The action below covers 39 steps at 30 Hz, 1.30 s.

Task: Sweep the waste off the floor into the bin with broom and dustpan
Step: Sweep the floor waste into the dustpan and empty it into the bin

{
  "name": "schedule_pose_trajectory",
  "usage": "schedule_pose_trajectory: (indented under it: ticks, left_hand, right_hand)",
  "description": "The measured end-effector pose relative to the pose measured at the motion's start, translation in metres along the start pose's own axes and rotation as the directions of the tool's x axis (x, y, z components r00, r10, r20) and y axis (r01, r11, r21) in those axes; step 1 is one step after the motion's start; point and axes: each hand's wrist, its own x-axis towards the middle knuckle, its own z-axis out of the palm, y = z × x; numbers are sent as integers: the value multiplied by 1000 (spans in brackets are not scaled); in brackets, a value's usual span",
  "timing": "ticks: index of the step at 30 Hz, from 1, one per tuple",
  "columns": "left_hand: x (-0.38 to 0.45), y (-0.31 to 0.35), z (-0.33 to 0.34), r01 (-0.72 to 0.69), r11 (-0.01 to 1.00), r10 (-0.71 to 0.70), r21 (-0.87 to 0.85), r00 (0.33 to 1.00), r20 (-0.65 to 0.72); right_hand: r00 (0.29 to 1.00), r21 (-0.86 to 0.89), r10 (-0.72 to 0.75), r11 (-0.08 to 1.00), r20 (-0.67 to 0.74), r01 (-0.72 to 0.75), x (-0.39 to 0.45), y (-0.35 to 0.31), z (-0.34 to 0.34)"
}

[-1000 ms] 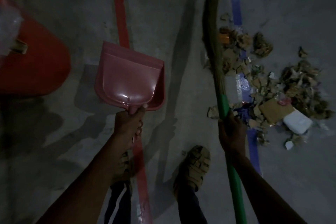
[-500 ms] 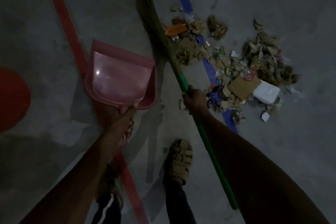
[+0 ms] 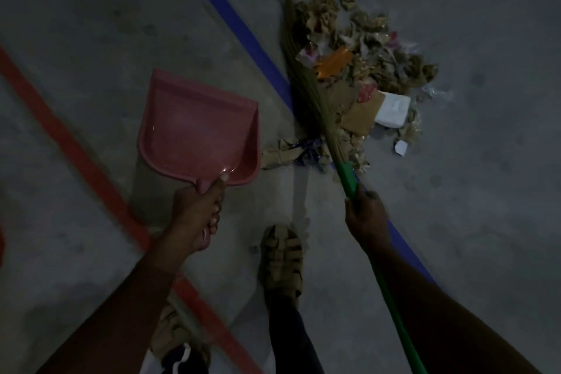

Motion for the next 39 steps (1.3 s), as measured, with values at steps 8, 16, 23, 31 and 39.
schedule_pose_trajectory:
  ticks: [8,16,23,31,39]
  left_hand:
    - [-2,-10,15,0,998,-3,60,999,37]
    - [3,-23,3,70,997,-70,29,998,-9]
    - [20,-41,-21,172,983,-173,71,985,2]
    - [14,-48,-8,160,984,-164,77,985,45]
    - [-3,-51,-5,78,996,-81,48,995,64]
  right_hand:
    - [971,30,-228,973,-76,230,-36,26,-1]
    - [947,29,-295,955,125,294,-49,19,27]
    - [989,-95,-52,993,137,65,-49,45,37]
    - [996,-160,-66,986,-54,56,-23,37,10]
    - [998,-118,-34,993,-44,29,-75,46,22]
